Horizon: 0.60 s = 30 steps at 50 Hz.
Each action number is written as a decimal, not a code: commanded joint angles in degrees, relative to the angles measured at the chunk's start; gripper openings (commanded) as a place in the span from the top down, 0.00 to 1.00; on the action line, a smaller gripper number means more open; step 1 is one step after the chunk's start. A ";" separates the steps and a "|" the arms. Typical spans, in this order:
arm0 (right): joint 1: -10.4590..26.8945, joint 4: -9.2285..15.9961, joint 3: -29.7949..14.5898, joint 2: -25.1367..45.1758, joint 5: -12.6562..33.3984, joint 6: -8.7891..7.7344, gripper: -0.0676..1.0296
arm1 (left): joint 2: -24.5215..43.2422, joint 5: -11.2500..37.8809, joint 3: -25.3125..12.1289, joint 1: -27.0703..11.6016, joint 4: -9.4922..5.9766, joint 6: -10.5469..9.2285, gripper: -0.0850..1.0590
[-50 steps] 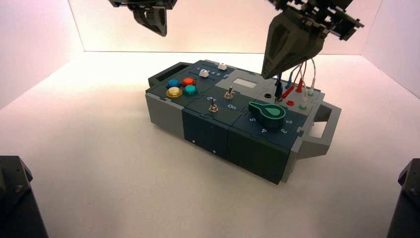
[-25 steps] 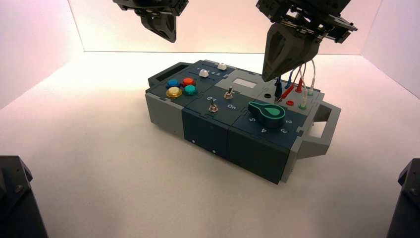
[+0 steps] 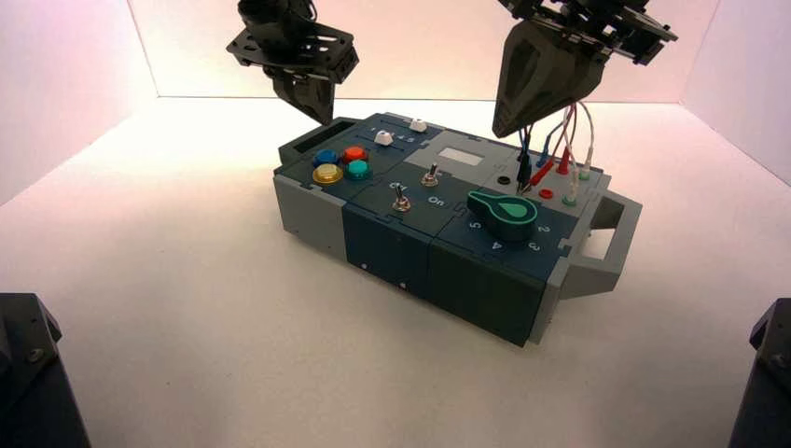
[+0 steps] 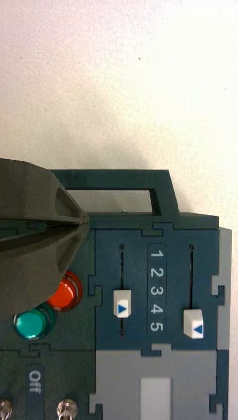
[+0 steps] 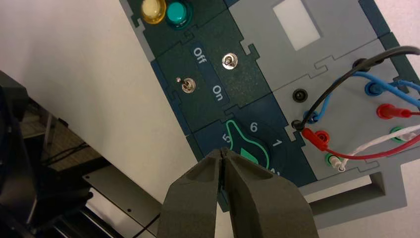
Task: Flip the top switch off with the right gripper.
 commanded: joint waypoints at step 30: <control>-0.35 0.70 -2.72 -0.18 0.97 0.35 0.96 | 8.00 1.14 -5.54 4.57 1.32 1.93 0.95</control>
